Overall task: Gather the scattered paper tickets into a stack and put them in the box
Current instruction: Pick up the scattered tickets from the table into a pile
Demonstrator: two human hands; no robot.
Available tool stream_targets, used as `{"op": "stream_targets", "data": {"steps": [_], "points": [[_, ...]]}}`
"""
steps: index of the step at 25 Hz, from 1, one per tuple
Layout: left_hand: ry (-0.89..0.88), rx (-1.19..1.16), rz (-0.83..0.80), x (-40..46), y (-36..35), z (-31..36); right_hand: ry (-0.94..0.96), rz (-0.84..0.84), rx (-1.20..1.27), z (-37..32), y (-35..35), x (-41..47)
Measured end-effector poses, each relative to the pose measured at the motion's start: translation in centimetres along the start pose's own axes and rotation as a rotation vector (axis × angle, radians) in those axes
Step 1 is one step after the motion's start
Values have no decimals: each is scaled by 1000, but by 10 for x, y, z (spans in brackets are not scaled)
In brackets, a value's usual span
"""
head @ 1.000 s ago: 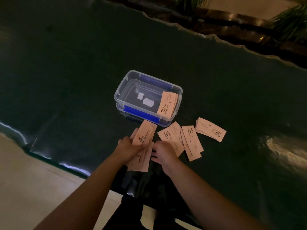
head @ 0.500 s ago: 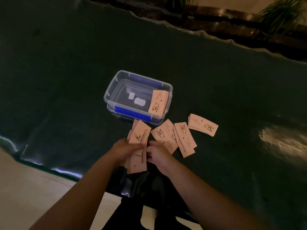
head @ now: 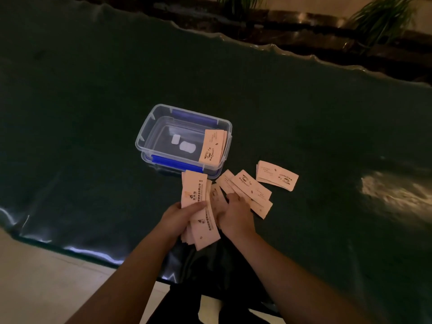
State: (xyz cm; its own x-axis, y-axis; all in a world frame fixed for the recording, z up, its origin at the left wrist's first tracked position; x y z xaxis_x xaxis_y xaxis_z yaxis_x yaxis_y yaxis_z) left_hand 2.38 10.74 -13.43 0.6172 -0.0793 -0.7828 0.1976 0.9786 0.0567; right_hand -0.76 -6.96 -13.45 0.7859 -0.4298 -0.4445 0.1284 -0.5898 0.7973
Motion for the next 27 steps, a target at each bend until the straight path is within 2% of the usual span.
{"op": "stream_targets", "data": {"steps": [6,8,12,14,16,18,22,27], "points": [[9,22,29,-1,-2,4,-6,-171,263,-8,-19,-13],[-3,39,42,1,-4,4,1,-193,317,-9,-18,-15],[-16,93,63,5,-1,4,61,-362,380,-4,-13,-14],[-12,100,57,5,3,2,77,-275,368,2,4,-5],[-19,115,47,2,3,5,59,-19,272,15,35,15],[-20,125,29,-2,1,8,23,99,128,31,60,34],[-8,87,2,-9,-2,7,14,40,-88,49,68,46],[-11,60,-13,-11,-14,6,-132,7,55,69,57,37]]}}
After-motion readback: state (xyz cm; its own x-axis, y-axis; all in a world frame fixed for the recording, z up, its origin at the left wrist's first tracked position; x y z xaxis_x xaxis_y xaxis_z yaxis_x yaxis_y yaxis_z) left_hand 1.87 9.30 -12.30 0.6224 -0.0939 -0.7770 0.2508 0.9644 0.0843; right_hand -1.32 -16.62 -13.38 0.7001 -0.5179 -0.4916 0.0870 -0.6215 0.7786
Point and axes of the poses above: each hand's wrist, its own x-axis towards the middle knuckle, its own y-axis out of the back of the hand, z = x × y, the point moved 4 cm from there along x, towards the middle knuckle, and after that the axes turned 5 degrees about z, right-handed, at the moved point
